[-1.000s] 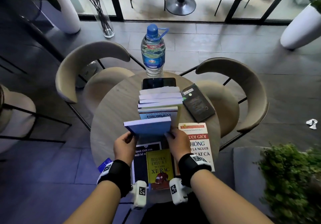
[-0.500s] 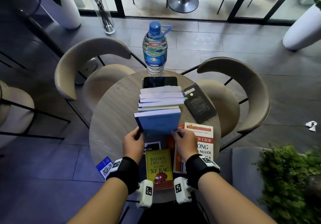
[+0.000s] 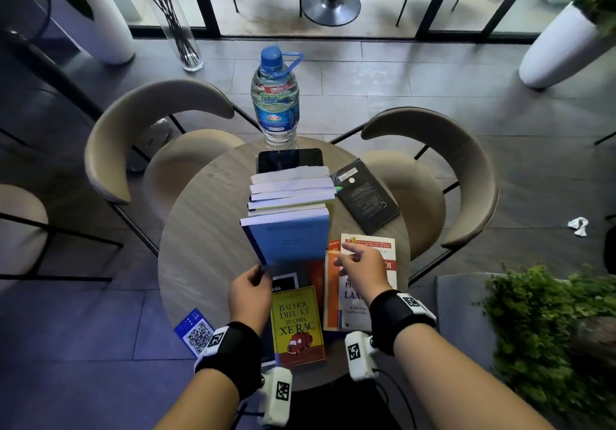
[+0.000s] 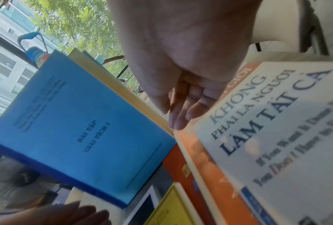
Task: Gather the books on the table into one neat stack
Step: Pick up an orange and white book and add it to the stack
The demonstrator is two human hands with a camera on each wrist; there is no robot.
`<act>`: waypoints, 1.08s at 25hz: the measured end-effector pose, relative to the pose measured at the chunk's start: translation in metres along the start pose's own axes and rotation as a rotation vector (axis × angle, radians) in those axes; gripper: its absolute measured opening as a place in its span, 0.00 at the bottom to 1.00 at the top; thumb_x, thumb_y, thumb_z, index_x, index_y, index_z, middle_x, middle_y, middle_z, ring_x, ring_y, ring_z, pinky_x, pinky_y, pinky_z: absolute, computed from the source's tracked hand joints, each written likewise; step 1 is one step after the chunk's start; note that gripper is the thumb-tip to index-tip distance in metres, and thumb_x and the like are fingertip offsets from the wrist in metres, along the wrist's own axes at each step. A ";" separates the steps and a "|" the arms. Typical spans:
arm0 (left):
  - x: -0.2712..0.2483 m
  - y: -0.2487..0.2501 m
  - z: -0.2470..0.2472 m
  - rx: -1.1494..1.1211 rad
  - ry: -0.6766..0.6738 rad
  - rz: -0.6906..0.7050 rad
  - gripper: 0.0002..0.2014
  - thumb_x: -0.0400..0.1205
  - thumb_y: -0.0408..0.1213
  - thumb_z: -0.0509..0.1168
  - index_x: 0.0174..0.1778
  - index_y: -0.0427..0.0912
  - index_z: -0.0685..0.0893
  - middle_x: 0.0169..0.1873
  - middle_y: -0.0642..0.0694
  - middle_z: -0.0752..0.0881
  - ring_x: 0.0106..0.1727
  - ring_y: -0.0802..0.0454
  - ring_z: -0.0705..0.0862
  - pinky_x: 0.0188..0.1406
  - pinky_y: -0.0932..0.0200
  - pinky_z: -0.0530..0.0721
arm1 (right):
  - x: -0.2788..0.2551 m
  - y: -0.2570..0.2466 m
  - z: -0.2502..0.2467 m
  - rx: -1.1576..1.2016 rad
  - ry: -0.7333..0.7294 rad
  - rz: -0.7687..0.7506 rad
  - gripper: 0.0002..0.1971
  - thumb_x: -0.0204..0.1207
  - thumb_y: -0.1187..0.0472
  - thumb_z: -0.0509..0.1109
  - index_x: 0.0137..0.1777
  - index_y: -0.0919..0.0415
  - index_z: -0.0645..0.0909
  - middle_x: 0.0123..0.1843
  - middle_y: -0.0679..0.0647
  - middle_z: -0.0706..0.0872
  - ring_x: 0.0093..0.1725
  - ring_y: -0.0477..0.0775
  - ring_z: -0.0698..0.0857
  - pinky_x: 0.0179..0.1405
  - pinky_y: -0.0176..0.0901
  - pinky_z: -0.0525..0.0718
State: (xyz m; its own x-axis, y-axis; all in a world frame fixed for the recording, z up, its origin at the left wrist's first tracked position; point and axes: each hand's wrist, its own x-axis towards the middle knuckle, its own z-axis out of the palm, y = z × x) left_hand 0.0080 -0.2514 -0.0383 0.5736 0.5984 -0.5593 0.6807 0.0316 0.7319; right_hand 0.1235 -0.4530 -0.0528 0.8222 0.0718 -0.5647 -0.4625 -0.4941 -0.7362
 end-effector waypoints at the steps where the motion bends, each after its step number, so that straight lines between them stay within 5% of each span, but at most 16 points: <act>1: -0.002 -0.002 0.003 0.017 -0.010 -0.011 0.15 0.86 0.37 0.68 0.68 0.41 0.88 0.62 0.40 0.91 0.65 0.41 0.88 0.67 0.51 0.83 | 0.004 0.003 -0.008 0.000 0.012 0.011 0.19 0.82 0.65 0.71 0.73 0.62 0.84 0.42 0.53 0.95 0.36 0.50 0.92 0.34 0.37 0.83; 3: -0.005 -0.003 0.012 0.062 -0.058 -0.020 0.07 0.85 0.40 0.67 0.54 0.53 0.90 0.53 0.42 0.93 0.56 0.42 0.90 0.62 0.42 0.88 | 0.010 0.009 -0.023 0.014 0.052 0.039 0.16 0.82 0.66 0.71 0.69 0.64 0.87 0.40 0.57 0.94 0.32 0.51 0.90 0.31 0.37 0.83; 6: -0.015 0.004 0.030 0.067 -0.158 0.005 0.04 0.83 0.43 0.70 0.45 0.52 0.90 0.45 0.47 0.93 0.49 0.46 0.91 0.58 0.39 0.89 | 0.014 0.015 -0.041 0.018 0.124 0.091 0.11 0.81 0.65 0.73 0.61 0.63 0.89 0.38 0.59 0.94 0.30 0.52 0.89 0.31 0.41 0.85; 8: -0.022 0.010 0.043 0.087 -0.237 0.021 0.06 0.83 0.44 0.71 0.50 0.49 0.91 0.47 0.48 0.94 0.50 0.49 0.91 0.61 0.41 0.89 | 0.013 0.021 -0.051 0.042 0.166 0.128 0.09 0.80 0.64 0.74 0.58 0.62 0.90 0.38 0.58 0.94 0.31 0.54 0.89 0.33 0.47 0.89; 11: -0.031 0.023 0.062 0.119 -0.334 0.027 0.10 0.85 0.42 0.70 0.59 0.47 0.90 0.55 0.49 0.92 0.57 0.52 0.90 0.65 0.49 0.87 | 0.010 0.037 -0.062 0.008 0.237 0.157 0.12 0.75 0.57 0.77 0.56 0.58 0.92 0.44 0.53 0.95 0.38 0.56 0.93 0.49 0.59 0.95; 14: -0.043 0.037 0.080 0.214 -0.410 0.061 0.15 0.86 0.40 0.68 0.69 0.43 0.85 0.57 0.51 0.87 0.58 0.54 0.85 0.61 0.60 0.81 | 0.006 0.048 -0.072 -0.047 0.281 0.177 0.10 0.74 0.56 0.78 0.54 0.56 0.92 0.51 0.51 0.95 0.50 0.57 0.93 0.59 0.53 0.91; 20: -0.049 0.038 0.104 0.157 -0.421 -0.090 0.25 0.86 0.39 0.69 0.80 0.42 0.76 0.71 0.43 0.84 0.66 0.46 0.85 0.72 0.44 0.83 | 0.001 0.057 -0.089 -0.086 0.283 0.247 0.18 0.73 0.52 0.80 0.62 0.56 0.89 0.60 0.53 0.93 0.60 0.58 0.90 0.64 0.50 0.87; 24: -0.046 0.038 0.111 0.085 -0.437 -0.192 0.21 0.86 0.40 0.69 0.75 0.49 0.78 0.66 0.44 0.87 0.61 0.44 0.90 0.65 0.41 0.88 | -0.002 0.059 -0.089 -0.122 0.218 0.245 0.18 0.73 0.52 0.79 0.63 0.56 0.88 0.63 0.54 0.92 0.62 0.58 0.89 0.67 0.51 0.86; 27: -0.046 0.042 0.120 0.014 -0.477 -0.241 0.09 0.87 0.38 0.67 0.62 0.43 0.84 0.57 0.41 0.92 0.54 0.44 0.93 0.58 0.43 0.91 | -0.010 0.058 -0.086 -0.132 0.189 0.227 0.04 0.75 0.55 0.77 0.43 0.54 0.87 0.53 0.54 0.94 0.55 0.58 0.91 0.60 0.49 0.88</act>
State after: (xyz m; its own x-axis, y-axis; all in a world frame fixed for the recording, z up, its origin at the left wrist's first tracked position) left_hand 0.0648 -0.3737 -0.0290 0.5416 0.1455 -0.8280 0.8228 0.1103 0.5576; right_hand 0.1171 -0.5567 -0.0576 0.7559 -0.2095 -0.6203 -0.6041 -0.5884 -0.5374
